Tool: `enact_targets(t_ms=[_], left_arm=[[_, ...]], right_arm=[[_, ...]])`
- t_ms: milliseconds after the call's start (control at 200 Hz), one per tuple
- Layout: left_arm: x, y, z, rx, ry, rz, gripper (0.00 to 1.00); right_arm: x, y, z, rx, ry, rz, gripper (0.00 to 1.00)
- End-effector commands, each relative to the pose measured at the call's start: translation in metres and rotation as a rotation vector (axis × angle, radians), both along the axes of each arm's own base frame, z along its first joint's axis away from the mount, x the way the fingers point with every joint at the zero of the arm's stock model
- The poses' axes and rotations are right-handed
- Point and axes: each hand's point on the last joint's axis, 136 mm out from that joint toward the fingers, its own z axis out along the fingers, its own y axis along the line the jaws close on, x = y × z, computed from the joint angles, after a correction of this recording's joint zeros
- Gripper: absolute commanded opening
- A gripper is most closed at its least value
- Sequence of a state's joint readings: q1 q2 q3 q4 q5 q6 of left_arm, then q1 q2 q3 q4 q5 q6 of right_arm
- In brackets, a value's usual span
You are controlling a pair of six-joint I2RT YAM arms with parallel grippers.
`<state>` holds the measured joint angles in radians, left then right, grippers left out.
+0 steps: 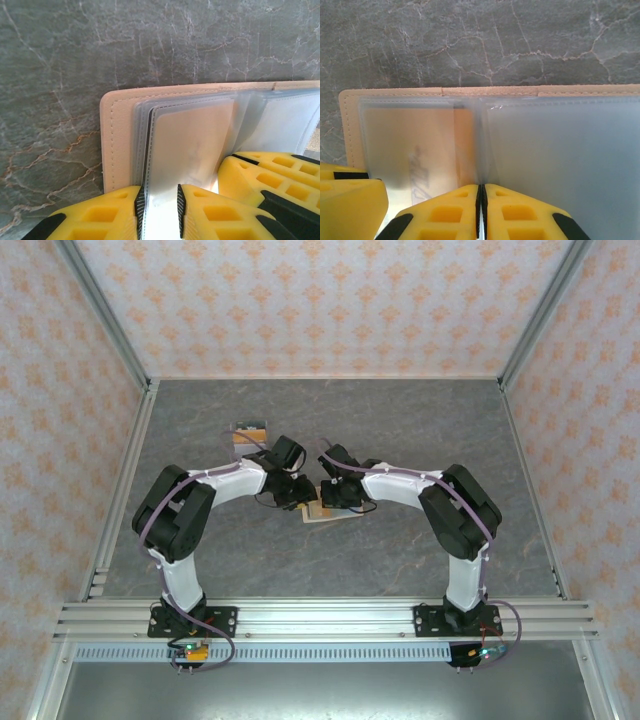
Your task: Take the credit cards out of the card holder
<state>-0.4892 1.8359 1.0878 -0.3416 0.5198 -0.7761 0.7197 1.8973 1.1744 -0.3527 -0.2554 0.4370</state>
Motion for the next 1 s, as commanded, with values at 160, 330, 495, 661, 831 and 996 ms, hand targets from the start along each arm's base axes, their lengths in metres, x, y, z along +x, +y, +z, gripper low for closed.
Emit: enact_targets(t_ms=[160,330,495,661,831,996], left_arm=[[0.002,-0.022,0.0,-0.061,-0.007,-0.05,0.27],[0.004,-0.032,0.008,-0.127,-0.024,-0.056,0.27],[0.005,-0.035,0.016,-0.153,-0.044,-0.063,0.26],[0.006,-0.033,0.02,-0.14,-0.056,-0.066,0.23],[0.004,-0.021,0.018,-0.058,-0.052,-0.062,0.16],[0.0,-0.003,0.017,0.038,-0.043,-0.065,0.11]], right_arm=[[-0.014,-0.023,-0.034,-0.06,0.092,-0.043,0.12],[-0.013,-0.02,-0.031,-0.001,0.109,-0.055,0.12],[-0.012,-0.019,-0.026,0.055,0.12,-0.07,0.12],[-0.011,-0.02,-0.021,0.085,0.119,-0.08,0.13],[-0.007,-0.022,-0.004,0.113,0.088,-0.09,0.14],[-0.003,-0.022,0.023,0.156,0.029,-0.091,0.2]])
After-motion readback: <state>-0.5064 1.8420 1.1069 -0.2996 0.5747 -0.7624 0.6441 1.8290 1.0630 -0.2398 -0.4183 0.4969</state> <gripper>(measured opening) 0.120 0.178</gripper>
